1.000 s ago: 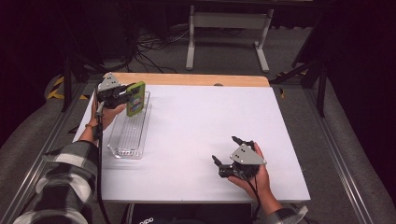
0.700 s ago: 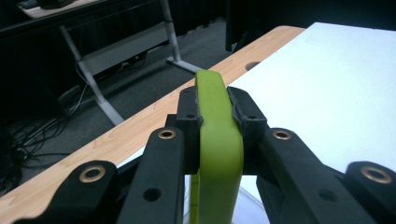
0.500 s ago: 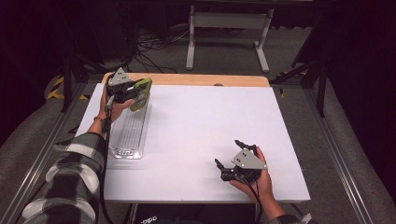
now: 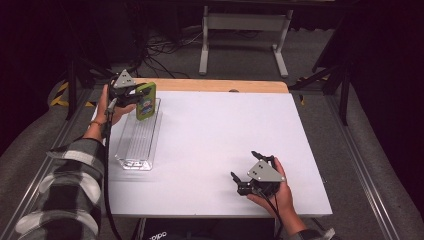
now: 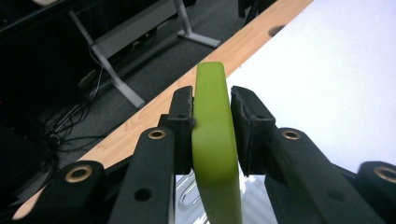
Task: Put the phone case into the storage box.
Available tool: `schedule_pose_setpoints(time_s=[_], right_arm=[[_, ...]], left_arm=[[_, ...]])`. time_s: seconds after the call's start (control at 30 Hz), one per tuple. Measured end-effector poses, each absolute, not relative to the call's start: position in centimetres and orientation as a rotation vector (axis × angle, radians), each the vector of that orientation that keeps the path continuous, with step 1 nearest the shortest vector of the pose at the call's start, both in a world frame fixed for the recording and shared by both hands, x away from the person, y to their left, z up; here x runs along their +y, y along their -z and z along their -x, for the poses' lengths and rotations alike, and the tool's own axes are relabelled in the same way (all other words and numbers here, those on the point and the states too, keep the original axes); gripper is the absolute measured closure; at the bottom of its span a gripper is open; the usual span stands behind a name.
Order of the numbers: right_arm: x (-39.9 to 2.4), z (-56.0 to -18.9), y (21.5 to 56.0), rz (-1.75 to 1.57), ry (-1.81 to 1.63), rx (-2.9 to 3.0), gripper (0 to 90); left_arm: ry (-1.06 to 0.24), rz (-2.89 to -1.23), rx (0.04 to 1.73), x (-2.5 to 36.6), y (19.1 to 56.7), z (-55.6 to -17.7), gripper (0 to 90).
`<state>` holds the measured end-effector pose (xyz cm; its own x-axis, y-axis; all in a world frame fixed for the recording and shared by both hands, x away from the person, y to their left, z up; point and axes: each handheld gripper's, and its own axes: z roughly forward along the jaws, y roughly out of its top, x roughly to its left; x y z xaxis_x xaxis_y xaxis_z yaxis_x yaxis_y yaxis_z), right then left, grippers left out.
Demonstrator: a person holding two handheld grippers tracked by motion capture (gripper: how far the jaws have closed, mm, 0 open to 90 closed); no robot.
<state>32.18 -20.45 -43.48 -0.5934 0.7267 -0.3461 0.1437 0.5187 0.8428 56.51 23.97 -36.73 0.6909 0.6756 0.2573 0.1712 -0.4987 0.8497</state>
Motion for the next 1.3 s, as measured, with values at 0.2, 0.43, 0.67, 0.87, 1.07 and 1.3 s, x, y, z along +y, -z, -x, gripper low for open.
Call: schedule_pose_setpoints(time_s=[0.2,0.43,0.67,0.87,1.07,1.3], right_arm=[[-20.3,-32.2,43.5,-0.689,-1.048,2.059,9.3],[-20.0,-32.1,43.5,-0.66,-1.031,2.072,9.3],[-20.0,-32.0,43.5,-0.65,-1.019,2.08,9.3],[-19.9,-32.0,43.6,-0.642,-1.013,2.094,9.5],[-19.8,-31.9,43.6,-0.631,-1.005,2.108,9.9],[-19.8,-31.9,43.7,-0.625,-1.005,2.116,10.0]], left_arm=[[-0.773,-2.076,0.672,24.7,36.5,-56.4,67.8],[-0.875,-2.174,0.668,24.9,36.2,-56.1,63.0],[-0.919,-2.221,0.65,25.0,36.0,-56.1,61.0],[-0.986,-2.224,0.658,24.1,36.1,-56.5,59.6],[-0.828,-2.162,0.623,23.7,35.6,-56.4,71.4],[-0.674,-2.15,0.502,22.6,35.4,-56.2,76.6]])
